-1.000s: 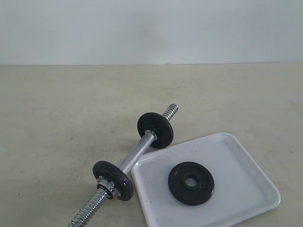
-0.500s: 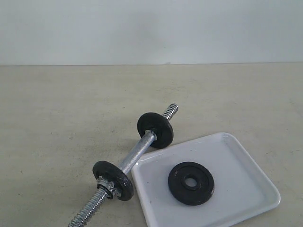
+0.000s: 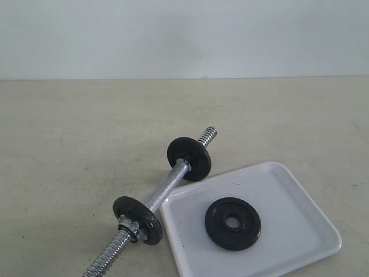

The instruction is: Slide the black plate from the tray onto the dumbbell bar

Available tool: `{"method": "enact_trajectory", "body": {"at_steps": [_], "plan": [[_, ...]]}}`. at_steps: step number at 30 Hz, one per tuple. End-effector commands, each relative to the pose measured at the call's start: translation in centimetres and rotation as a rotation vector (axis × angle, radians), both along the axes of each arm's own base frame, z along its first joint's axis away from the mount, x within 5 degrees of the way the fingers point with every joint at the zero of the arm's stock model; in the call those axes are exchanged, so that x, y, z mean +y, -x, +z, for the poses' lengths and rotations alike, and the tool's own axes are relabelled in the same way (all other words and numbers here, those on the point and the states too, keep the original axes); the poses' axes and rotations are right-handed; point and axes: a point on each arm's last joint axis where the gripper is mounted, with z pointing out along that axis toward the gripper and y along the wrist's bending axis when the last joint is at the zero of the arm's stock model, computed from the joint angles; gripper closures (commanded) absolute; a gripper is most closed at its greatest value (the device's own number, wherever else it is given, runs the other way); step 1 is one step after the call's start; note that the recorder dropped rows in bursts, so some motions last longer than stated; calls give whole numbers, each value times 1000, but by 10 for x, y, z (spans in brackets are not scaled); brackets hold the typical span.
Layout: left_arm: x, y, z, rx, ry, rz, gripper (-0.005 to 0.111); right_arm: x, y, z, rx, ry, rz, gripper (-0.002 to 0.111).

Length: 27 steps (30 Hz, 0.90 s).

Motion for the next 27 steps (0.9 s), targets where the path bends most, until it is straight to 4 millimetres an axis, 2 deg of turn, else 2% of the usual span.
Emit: {"method": "enact_trajectory", "body": {"at_steps": [1, 11, 17, 27], "plan": [[0, 0, -1, 8, 12, 0, 102, -1, 0, 1, -11, 2, -8, 107], [-1, 0, -2, 11, 32, -1, 102, -1, 0, 1, -11, 2, -8, 107], [-4, 0, -1, -4, 155, -13, 102, -1, 0, 1, -12, 0, -9, 107], [-4, 0, -1, -7, 160, -13, 102, -1, 0, 1, -12, 0, -9, 107]]}}
